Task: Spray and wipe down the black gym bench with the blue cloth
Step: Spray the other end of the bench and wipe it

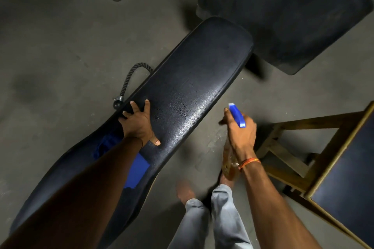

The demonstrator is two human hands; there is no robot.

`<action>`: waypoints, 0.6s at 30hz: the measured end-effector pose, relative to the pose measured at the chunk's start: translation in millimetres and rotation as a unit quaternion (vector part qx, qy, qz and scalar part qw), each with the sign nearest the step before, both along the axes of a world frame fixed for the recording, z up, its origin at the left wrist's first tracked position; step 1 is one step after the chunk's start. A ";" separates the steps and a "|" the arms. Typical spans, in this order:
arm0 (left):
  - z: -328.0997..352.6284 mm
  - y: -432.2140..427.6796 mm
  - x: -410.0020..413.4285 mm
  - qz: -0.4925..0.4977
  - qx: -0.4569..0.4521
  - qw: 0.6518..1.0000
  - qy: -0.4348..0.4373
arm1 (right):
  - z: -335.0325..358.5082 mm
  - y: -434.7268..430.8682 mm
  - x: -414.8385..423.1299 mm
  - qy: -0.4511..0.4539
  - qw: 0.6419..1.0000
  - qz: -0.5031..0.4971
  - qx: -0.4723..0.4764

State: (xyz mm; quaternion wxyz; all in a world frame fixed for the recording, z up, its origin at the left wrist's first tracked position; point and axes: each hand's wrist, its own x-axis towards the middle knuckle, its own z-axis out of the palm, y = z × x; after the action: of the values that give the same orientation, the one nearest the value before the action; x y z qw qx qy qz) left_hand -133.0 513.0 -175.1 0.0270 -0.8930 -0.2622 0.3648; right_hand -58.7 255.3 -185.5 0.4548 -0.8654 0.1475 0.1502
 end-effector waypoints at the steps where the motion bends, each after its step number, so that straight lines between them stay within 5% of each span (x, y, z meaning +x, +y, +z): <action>1: 0.8 -0.6 0.4 0.000 0.000 1.000 0.001 | -0.9 -1.5 -5.1 0.011 1.000 0.008 0.005; 7: 4.7 -0.9 2.3 -0.001 0.001 1.000 0.008 | -5.7 9.1 -44.9 0.067 0.988 0.138 -0.011; 18: 10.6 -1.9 3.4 -0.012 -0.001 1.000 0.003 | 11.7 -0.3 28.1 -0.043 0.994 -0.073 0.063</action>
State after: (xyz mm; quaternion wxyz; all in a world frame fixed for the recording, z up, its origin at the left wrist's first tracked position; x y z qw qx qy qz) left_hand -129.6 511.1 -164.5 0.0312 -0.8949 -0.2512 0.3675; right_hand -30.5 254.9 -173.7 0.5243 -0.8275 0.1804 0.0886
